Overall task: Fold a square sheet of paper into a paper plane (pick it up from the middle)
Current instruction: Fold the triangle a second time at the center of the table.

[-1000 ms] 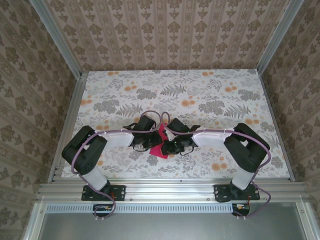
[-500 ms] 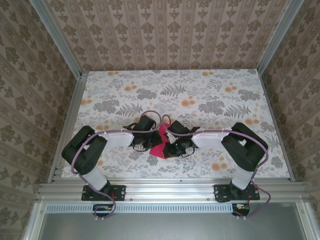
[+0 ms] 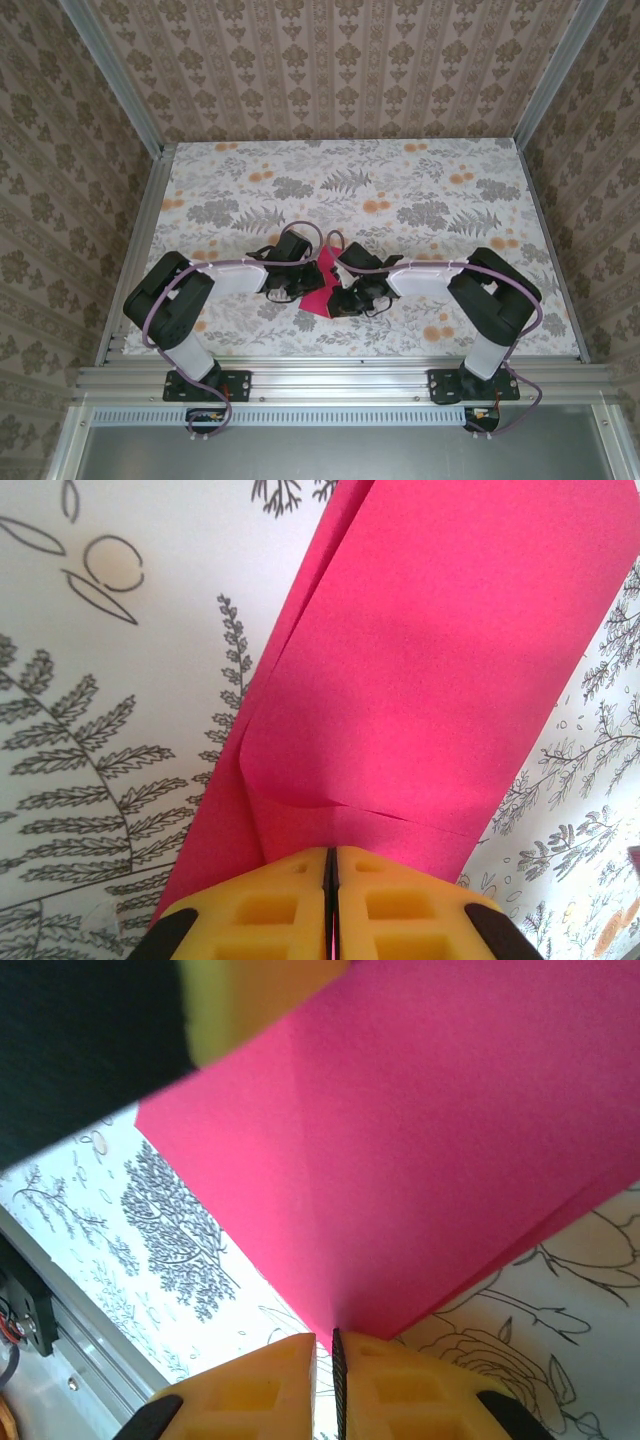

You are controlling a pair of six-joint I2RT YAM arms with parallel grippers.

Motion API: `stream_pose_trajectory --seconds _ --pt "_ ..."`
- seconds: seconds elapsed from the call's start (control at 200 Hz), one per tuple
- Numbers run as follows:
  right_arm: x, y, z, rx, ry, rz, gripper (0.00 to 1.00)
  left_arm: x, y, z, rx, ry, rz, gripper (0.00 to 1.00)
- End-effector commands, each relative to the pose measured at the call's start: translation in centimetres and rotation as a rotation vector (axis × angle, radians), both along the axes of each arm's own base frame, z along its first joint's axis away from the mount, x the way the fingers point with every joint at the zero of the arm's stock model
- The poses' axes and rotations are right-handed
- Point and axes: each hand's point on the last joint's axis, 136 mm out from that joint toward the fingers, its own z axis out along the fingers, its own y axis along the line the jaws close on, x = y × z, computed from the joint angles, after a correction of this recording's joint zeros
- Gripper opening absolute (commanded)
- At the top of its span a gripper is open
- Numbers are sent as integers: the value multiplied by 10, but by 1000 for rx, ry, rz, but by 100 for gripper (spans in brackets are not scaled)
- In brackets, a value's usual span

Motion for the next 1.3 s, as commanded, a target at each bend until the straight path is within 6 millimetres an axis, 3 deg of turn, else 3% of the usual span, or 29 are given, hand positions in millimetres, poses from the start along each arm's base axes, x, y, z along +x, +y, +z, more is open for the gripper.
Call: stream_pose_trajectory --seconds 0.0,0.165,0.475,0.615,0.81,1.085,1.295 --pt "-17 -8 -20 -40 83 -7 14 -15 23 -23 117 60 2 11" --pt "-20 -25 -29 -138 83 -16 11 -15 24 -23 118 60 2 10" --pt "4 -8 38 3 -82 -52 13 -16 24 -22 116 59 -1 10" --pt "12 15 49 125 -69 -87 12 -15 23 -21 114 56 -2 10" --pt "11 27 29 114 -29 -112 12 -14 22 -19 109 52 0 10" --pt "-9 -2 -28 -15 67 -157 12 -13 21 -17 103 49 -4 11" --pt "-18 -14 -39 -29 93 -190 10 -6 10 6 21 -3 -2 22"
